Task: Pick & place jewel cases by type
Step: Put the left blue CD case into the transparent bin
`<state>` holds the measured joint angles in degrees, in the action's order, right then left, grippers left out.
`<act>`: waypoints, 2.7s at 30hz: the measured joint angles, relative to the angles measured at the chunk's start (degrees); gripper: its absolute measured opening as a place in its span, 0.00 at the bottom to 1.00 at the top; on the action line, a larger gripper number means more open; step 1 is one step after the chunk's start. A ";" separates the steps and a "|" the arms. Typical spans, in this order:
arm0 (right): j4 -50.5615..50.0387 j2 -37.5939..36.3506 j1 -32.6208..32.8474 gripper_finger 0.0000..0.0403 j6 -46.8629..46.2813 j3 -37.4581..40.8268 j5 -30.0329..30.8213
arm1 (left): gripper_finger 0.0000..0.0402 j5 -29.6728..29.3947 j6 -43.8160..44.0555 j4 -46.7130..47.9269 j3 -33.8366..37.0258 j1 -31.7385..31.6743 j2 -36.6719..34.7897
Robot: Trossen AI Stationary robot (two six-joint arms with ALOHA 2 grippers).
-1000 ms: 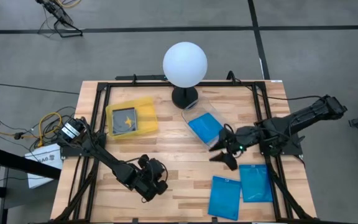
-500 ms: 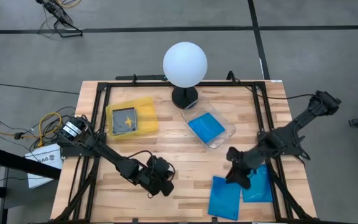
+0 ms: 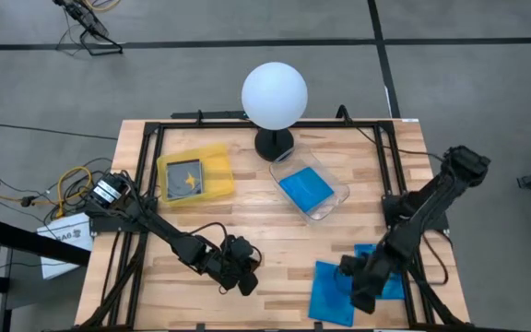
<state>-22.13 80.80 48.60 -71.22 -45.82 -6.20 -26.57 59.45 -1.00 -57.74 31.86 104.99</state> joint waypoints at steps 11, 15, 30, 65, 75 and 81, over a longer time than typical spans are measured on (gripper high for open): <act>0.07 9.28 5.97 0.00 -7.91 -1.03 -4.57 | 0.09 0.56 -0.04 -3.56 0.00 -0.45 0.00; 0.72 13.89 5.11 0.00 -7.12 -1.01 -7.16 | 0.09 0.43 -0.05 -3.54 0.00 -0.73 0.00; -1.53 19.58 0.81 0.00 -0.03 -4.50 -9.55 | 0.09 1.10 0.28 -2.35 0.00 -0.85 0.00; 7.47 19.89 -17.83 0.00 30.25 -4.76 3.06 | 0.09 11.08 -0.88 2.36 0.00 -9.86 0.00; 7.54 19.86 -18.74 0.00 32.01 -4.75 2.52 | 0.09 19.14 -2.87 -1.46 0.00 -14.56 0.11; 7.58 19.84 -18.84 0.00 32.82 -4.76 3.19 | 0.09 19.99 -2.01 -1.01 0.00 -14.88 0.11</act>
<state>-14.55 100.64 29.76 -38.40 -50.59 -3.01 -6.58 57.44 -2.00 -57.74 16.97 105.10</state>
